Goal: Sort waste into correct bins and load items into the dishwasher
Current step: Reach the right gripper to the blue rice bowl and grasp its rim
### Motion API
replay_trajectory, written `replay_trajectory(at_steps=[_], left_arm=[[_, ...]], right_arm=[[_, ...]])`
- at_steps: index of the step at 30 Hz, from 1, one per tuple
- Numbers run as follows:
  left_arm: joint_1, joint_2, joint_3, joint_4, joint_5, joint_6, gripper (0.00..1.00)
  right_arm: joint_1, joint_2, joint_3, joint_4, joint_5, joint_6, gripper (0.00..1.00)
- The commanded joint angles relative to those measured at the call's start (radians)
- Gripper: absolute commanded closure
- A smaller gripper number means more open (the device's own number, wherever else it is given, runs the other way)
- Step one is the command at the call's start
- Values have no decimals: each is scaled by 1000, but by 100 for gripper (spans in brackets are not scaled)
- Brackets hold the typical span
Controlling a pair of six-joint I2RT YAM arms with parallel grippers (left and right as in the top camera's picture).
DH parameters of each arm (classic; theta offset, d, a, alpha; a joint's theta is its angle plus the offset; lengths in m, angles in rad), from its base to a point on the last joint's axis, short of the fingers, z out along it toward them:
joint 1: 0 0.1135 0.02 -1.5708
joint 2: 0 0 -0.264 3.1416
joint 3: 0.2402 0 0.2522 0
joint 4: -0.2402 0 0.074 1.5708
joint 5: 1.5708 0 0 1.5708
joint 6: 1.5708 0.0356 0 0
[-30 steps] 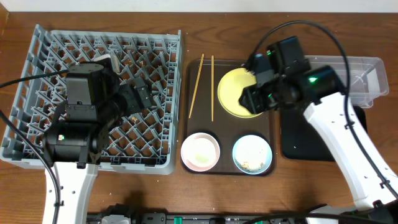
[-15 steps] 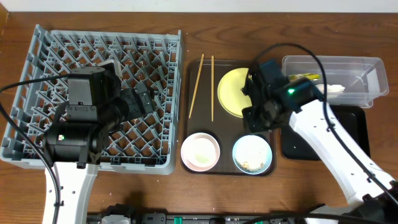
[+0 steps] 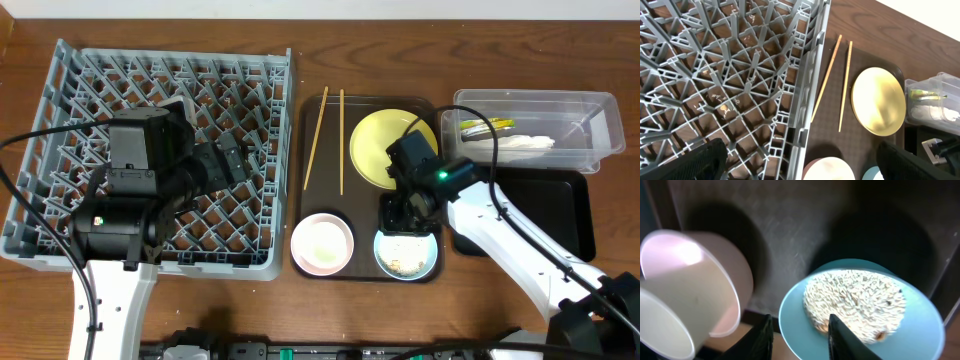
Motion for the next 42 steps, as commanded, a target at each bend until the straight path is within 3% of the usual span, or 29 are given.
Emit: replay_trajectory(at_steps=[1,5,15,16,19,24,27,32,38,42], left_arm=[[0,0,21,-7,8,-2,2],[0,1,21,-6,8,-2,2],[0,14,18,-21,8,-1,2],[0,15,17,-24,8,-2,2],[0,17,14,-32,8,-1,2],[0,17,12,-35,8,-1,2],[0,17,12,-35,8,-1,2],[0,17,12,-39,8,-1,2],[0,17,12,-43,8,-1,2],[0,17,12,-42,5,-1,2]], right_arm=[[16,8,-12,5,27,217,67],[50,13,-29,20,112,323,67],[126,148,-31,103,161,422,63],[124,161,-31,106,156,422,64],[120,175,-31,117,147,420,85],[118,175,-25,118,147,416,99],[115,175,-24,117,147,412,99],[97,159,-19,104,147,353,99],[77,55,3,103,127,93,99],[45,-45,3,109,58,4,99]])
